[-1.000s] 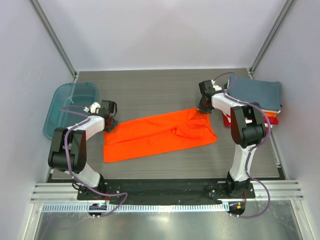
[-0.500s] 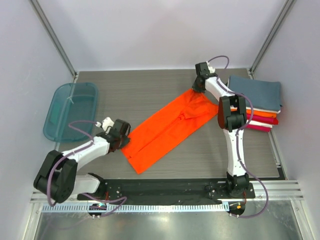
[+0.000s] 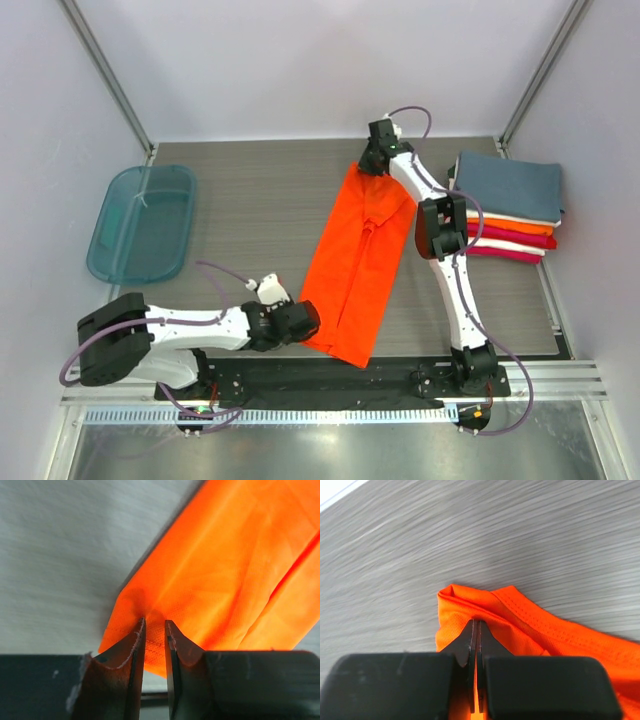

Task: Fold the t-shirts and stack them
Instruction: Fold the tshirt

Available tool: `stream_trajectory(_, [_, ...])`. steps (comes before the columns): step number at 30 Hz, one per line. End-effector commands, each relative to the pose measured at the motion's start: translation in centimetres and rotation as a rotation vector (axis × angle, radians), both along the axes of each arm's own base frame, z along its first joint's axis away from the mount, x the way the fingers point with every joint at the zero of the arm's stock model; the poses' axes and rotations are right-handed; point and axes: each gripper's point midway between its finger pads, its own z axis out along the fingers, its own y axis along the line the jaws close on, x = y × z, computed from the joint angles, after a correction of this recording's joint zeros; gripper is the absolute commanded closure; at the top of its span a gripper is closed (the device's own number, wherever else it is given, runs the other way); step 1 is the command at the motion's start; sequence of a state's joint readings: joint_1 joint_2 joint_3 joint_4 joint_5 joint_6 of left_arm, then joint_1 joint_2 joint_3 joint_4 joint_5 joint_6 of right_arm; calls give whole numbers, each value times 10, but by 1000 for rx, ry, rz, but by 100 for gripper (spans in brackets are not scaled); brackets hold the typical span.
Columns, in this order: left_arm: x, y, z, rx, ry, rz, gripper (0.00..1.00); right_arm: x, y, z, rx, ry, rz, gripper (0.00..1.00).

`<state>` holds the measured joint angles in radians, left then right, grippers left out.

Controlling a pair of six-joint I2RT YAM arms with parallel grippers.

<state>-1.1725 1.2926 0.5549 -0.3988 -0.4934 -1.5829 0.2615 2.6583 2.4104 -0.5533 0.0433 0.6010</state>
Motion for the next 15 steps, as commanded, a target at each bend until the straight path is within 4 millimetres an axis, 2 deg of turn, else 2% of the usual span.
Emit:
stream_trajectory(1, [-11, 6, -1, 70, -14, 47, 77, -38, 49, -45, 30, 145, 89, 99])
stream_trajectory(2, [-11, 5, 1, 63, -22, 59, 77, -42, 62, -43, 36, 141, 106, 99])
stream_trajectory(9, [-16, 15, 2, -22, -20, 90, 75, -40, 111, -25, 110, 66, 135, 99])
stream_trajectory(10, [-19, 24, -6, -15, -17, 98, 74, -36, 114, -20, 120, 48, 128, 99])
stream_trajectory(15, [-19, 25, -3, -76, -28, 111, 73, -27, 124, -21, 164, 18, 112, 99])
